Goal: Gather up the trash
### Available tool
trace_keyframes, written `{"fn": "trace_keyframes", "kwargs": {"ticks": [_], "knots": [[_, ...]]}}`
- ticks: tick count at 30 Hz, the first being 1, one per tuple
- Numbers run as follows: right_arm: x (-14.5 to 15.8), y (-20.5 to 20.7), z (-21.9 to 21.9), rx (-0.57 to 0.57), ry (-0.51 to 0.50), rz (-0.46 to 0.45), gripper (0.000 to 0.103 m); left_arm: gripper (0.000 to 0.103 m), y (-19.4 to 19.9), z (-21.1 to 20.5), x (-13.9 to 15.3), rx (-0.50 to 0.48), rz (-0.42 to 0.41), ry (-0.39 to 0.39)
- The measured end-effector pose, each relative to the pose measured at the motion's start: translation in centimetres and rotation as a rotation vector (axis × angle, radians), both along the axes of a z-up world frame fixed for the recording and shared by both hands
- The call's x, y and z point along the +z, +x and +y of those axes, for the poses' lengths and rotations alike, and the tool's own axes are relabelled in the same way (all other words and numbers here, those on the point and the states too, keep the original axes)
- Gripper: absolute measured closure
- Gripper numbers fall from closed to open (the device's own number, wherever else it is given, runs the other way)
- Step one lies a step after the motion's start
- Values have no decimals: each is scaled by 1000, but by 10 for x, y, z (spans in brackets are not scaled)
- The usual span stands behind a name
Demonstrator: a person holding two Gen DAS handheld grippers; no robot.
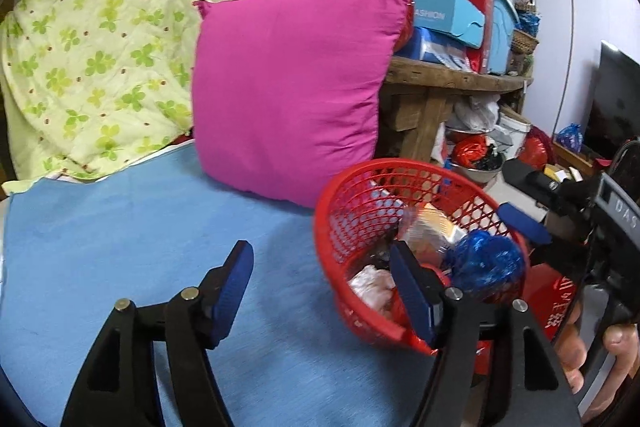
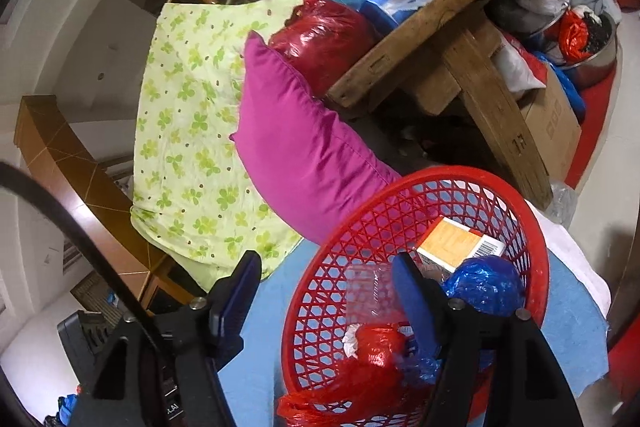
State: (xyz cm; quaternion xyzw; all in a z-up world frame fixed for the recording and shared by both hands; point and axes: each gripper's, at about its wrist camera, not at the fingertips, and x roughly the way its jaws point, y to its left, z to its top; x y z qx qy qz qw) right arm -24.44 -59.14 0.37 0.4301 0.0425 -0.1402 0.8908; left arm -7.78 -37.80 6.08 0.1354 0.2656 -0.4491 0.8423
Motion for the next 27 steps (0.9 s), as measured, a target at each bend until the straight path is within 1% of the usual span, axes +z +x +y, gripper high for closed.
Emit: {"fn": "trace_keyframes", "kwargs": {"ticks": [2,11,13,18,21,27], "knots": [[4,-1,5,-11,-30,1,32,25,-2,6,3,27,-17,11],[18,-14,34,-55,-171,18,32,22,-17,34,23,87,-102,19],[20,-18,39,-66,-189,23,32,18,-21,40,27,95,-113,18],[26,-33,54,-92,-216,8,32,15,-33,56,38,117,-149,12],[27,-41,60,-100,-213,-5,32,14,-38,66,43,129,-158,12],[23,-54,78,-91,-208,33,32,12,-43,80,47,160,-169,18]]}}
